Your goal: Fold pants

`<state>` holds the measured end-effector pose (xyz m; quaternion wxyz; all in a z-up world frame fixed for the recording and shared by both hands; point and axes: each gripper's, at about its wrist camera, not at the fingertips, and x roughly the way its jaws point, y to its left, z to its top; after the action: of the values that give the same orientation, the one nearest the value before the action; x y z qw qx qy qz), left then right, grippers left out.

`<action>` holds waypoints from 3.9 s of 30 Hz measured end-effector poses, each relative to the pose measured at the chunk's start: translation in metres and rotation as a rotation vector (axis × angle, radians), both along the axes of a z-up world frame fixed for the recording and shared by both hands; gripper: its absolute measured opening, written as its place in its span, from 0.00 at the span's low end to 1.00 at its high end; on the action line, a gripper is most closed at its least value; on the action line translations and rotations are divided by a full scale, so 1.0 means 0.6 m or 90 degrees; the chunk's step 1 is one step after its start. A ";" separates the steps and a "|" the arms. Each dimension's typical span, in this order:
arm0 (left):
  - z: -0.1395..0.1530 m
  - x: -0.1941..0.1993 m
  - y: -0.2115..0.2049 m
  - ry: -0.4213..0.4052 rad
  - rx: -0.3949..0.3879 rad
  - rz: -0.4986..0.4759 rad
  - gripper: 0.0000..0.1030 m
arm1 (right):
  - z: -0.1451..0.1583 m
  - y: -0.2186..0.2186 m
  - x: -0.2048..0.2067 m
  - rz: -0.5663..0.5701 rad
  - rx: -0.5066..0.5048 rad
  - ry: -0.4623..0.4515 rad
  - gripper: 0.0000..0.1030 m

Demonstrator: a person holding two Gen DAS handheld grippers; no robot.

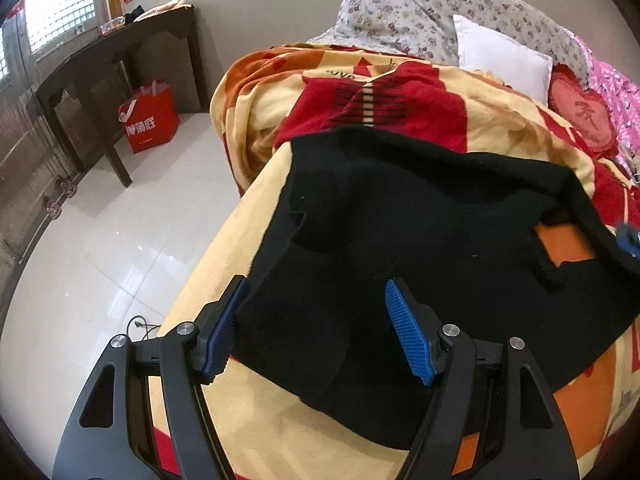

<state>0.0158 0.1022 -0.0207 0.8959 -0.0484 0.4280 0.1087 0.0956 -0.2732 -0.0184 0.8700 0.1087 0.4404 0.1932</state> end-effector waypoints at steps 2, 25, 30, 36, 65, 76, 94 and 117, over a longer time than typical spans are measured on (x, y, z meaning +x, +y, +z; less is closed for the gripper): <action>0.002 0.000 -0.007 -0.001 -0.002 -0.003 0.69 | -0.015 -0.021 -0.019 0.008 0.021 0.040 0.61; 0.015 -0.008 0.010 -0.006 -0.010 0.015 0.69 | 0.014 -0.155 0.092 -0.183 -0.103 -0.026 0.61; 0.020 -0.027 0.030 -0.012 -0.061 0.016 0.69 | 0.009 -0.229 -0.034 -0.227 -0.072 0.012 0.61; 0.010 -0.061 0.062 -0.002 -0.148 0.038 0.68 | -0.031 -0.267 -0.136 -0.248 0.090 0.058 0.61; 0.006 -0.033 0.041 -0.003 -0.261 -0.020 0.14 | 0.000 -0.225 -0.148 -0.237 0.146 -0.072 0.06; -0.049 -0.067 0.049 0.070 -0.211 -0.033 0.23 | -0.048 -0.259 -0.227 -0.251 0.045 0.037 0.07; 0.073 -0.145 0.067 -0.017 -0.035 -0.023 0.40 | 0.041 -0.086 -0.175 -0.053 0.032 -0.044 0.15; 0.004 -0.007 0.042 0.019 -0.127 -0.039 0.48 | 0.030 0.158 -0.030 0.196 -0.095 -0.086 0.47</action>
<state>0.0115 0.1274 -0.0183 0.8830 -0.1224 0.4515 0.0389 0.0775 -0.1786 -0.0005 0.8634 -0.0379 0.4053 0.2980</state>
